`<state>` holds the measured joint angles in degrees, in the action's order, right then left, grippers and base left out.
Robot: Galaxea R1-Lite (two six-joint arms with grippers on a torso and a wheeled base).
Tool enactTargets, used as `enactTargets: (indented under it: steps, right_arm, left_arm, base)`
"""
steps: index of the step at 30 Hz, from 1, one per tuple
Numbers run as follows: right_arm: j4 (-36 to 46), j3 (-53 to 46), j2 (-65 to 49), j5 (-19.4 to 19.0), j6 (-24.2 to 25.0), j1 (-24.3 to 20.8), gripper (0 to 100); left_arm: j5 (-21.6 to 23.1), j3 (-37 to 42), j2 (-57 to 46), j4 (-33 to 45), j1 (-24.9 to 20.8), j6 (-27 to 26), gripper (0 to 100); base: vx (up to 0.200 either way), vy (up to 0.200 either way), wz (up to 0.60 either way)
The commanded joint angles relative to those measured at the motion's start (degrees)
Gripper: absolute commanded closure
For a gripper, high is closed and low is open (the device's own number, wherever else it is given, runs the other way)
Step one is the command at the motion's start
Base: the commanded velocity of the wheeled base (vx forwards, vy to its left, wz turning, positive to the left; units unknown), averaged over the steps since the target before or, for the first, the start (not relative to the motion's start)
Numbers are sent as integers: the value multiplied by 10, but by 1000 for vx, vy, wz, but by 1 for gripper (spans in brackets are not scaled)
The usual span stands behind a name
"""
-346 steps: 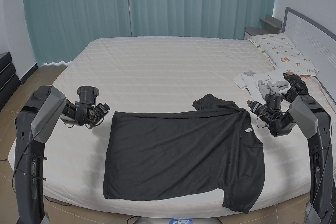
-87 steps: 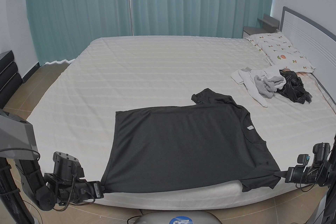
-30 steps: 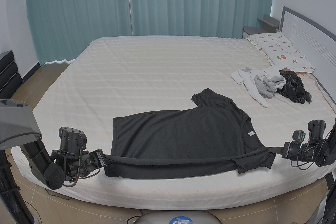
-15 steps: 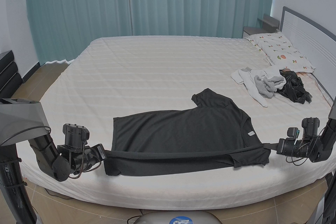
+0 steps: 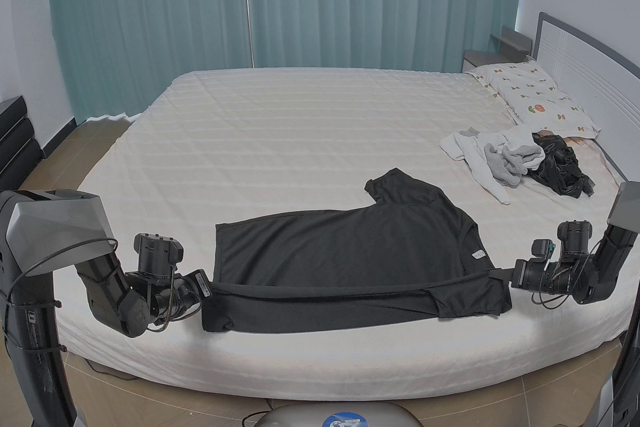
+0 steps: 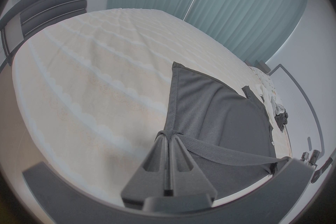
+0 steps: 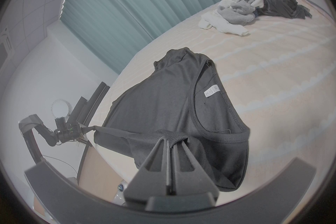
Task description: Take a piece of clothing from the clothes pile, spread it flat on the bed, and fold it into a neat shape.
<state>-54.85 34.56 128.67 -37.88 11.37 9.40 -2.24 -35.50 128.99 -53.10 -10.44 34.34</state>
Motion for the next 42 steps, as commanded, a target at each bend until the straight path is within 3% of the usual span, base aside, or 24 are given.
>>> enactTargets:
  steps: [1, 3, 20, 21, 25, 30, 34, 39, 41, 42]
  right_arm:
    - [0, 13, 19, 2, 8, -3, 100]
    - [-2, 18, 27, 18, 21, -6, 100]
    - [-2, 47, 62, 21, 23, -11, 100]
    - [-2, 51, 64, 21, 23, -10, 0]
    - [-2, 53, 65, 21, 30, -11, 0]
    - [-3, 48, 38, 35, 65, -6, 0]
    - [-3, 39, 22, 48, 80, 4, 0]
    - [-28, -13, -5, 50, 83, 11, 0]
    - [-28, -13, -5, 50, 83, 11, 0]
    - [-47, -46, -18, 52, 90, 14, 0]
  left_arm:
    - [0, -13, 20, -1, 0, 0, 100]
    - [0, -24, 25, -2, 0, 1, 100]
    - [0, -64, 57, -1, -3, 8, 100]
    - [0, -65, 62, -1, -5, 8, 0]
    - [-3, -81, 70, -2, -4, 15, 0]
    - [-18, -75, 28, -13, -1, 94, 0]
    - [-11, -51, 3, -14, 7, 98, 0]
    - [92, 21, -22, -17, 8, 93, 0]
    - [92, 21, -22, -17, 8, 93, 0]
    - [113, 58, -23, -16, 4, 62, 0]
  base:
    - [0, 0, 0]
    - [0, 0, 0]
    - [0, 0, 0]
    - [0, 0, 0]
    - [0, 0, 0]
    - [0, 0, 0]
    - [0, 0, 0]
    - [0, 0, 0]
    - [0, 0, 0]
    - [0, 0, 0]
